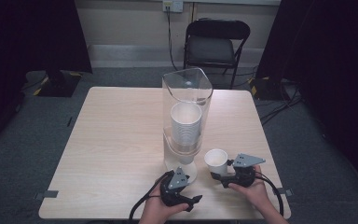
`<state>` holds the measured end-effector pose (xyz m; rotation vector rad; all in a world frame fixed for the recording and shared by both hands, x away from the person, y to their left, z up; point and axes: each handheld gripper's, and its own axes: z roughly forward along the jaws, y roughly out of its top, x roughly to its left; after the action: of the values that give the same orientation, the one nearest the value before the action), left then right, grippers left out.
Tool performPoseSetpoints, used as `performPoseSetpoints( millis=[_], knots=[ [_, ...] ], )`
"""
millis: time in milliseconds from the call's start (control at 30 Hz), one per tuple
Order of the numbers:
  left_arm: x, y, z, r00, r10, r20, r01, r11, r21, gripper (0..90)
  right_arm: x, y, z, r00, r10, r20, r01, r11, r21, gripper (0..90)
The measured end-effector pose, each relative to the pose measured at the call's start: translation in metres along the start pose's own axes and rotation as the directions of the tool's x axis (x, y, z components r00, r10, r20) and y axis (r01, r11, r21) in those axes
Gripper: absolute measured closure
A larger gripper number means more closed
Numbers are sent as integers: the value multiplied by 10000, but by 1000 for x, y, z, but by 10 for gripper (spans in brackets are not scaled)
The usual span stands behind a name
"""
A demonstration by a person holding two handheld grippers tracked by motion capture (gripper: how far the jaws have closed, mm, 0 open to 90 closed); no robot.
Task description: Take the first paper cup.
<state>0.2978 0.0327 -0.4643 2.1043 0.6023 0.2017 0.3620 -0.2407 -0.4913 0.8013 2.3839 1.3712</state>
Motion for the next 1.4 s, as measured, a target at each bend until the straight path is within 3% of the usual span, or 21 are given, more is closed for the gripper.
performPoseSetpoints(
  millis=[233, 267, 333, 533, 600, 667, 800, 933, 1100, 1167, 1200, 1300, 1400],
  knots=[
    [-3, 7, 7, 9999, 124, 98, -124, 9999, -5, 216, 0, -2, 3, 9996, -232, 167, 224, 9989, 424, 253],
    [-2, 7, 7, 9999, 147, 38, -148, 9997, 191, 217, -1, -2, 3, 9996, -167, 234, 158, 9990, 415, 240],
    [0, 6, 7, 9997, 232, 17, -232, 9991, 342, 216, -2, -1, 2, 9988, -140, 473, 120, 9991, 417, 230],
    [5, -2, 7, 10000, -48, -74, 51, 9993, 364, 215, -14, 0, 3, 9936, -115, 1124, 60, 9988, 490, 210],
    [10, -6, 4, 9998, -69, -206, 83, 9975, 705, 215, -21, 0, 3, 9892, 16, 1468, -96, 9985, 540, 189],
    [11, -7, 3, 9996, -89, -250, 107, 9971, 751, 215, -24, 0, 3, 9872, 67, 1593, -173, 9977, 651, 147],
    [17, -13, -2, 9986, -277, -457, 310, 9970, 713, 211, -24, -1, -1, 9862, 243, 1638, -393, 9952, 893, 144],
    [22, -17, -8, 9971, -363, -672, 408, 9969, 670, 206, -21, -1, -9, 9894, 438, 1382, -561, 9947, 865, 143],
    [30, -21, -17, 9918, -789, -1001, 835, 9956, 432, 191, -19, -8, -21, 9899, 485, 1335, -611, 9939, 922, 142],
    [32, -21, -18, 9918, -717, -1060, 765, 9962, 417, 183, -19, -12, -25, 9900, 542, 1304, -710, 9893, 1276, 144],
    [33, -21, -19, 9899, -914, -1082, 958, 9948, 357, 178, -18, -14, -27, 9908, 485, 1267, -660, 9883, 1377, 143],
    [35, -21, -20, 9897, -952, -1074, 986, 9948, 269, 167, -17, -21, -31, 9935, 451, 1044, -604, 9871, 1480, 143],
    [37, -19, -21, 9833, -1277, -1293, 1275, 9918, -99, 156, -16, -27, -30, 9933, 639, 958, -804, 9805, 1793, 146]
  ],
)
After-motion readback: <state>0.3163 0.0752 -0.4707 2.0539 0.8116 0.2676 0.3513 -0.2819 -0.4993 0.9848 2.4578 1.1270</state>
